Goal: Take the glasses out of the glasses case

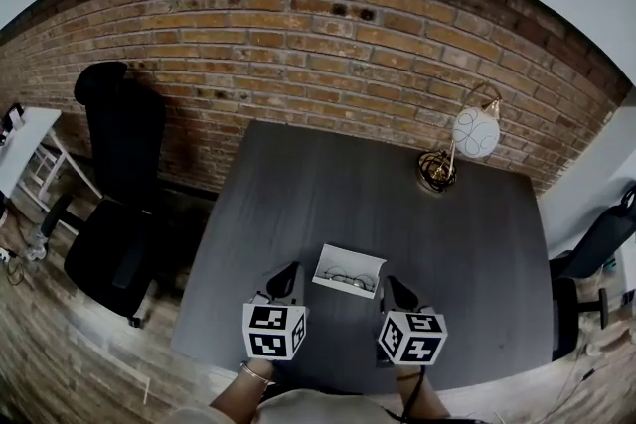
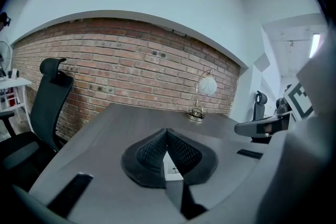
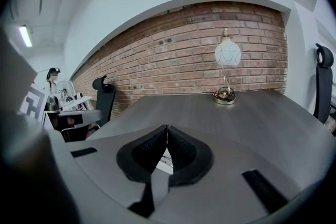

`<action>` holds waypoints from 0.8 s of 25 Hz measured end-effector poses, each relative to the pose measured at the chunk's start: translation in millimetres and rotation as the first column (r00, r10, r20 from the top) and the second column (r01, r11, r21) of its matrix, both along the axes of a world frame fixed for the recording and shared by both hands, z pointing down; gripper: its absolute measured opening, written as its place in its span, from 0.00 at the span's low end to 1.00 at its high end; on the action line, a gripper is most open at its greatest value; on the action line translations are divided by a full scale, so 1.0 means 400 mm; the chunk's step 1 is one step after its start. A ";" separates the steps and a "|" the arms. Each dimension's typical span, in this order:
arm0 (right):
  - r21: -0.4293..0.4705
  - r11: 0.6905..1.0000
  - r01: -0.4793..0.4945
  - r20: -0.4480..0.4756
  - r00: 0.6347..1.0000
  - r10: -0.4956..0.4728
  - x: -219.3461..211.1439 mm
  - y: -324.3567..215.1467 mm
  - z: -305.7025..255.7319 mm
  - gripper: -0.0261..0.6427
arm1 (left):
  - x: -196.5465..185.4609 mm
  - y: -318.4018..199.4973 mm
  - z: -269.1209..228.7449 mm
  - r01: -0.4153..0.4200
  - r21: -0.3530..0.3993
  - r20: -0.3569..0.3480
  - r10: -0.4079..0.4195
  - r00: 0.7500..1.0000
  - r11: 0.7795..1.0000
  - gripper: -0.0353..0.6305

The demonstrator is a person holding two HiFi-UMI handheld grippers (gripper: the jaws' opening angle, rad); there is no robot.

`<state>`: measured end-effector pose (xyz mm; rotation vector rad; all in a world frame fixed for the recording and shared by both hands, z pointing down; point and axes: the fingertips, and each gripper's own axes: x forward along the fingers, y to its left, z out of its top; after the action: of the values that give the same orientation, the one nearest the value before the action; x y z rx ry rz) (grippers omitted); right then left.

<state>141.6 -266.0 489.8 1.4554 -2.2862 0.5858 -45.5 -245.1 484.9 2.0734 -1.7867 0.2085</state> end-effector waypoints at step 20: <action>-0.177 0.897 0.405 -0.140 0.892 -0.430 -0.098 0.014 0.149 0.09 | -0.031 0.082 0.131 0.084 -0.104 -0.001 -0.085 0.996 0.991 0.08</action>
<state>102.5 -260.3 549.5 0.8658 -2.2643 0.4572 -58.0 -212.4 537.1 1.9207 -1.8165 0.2665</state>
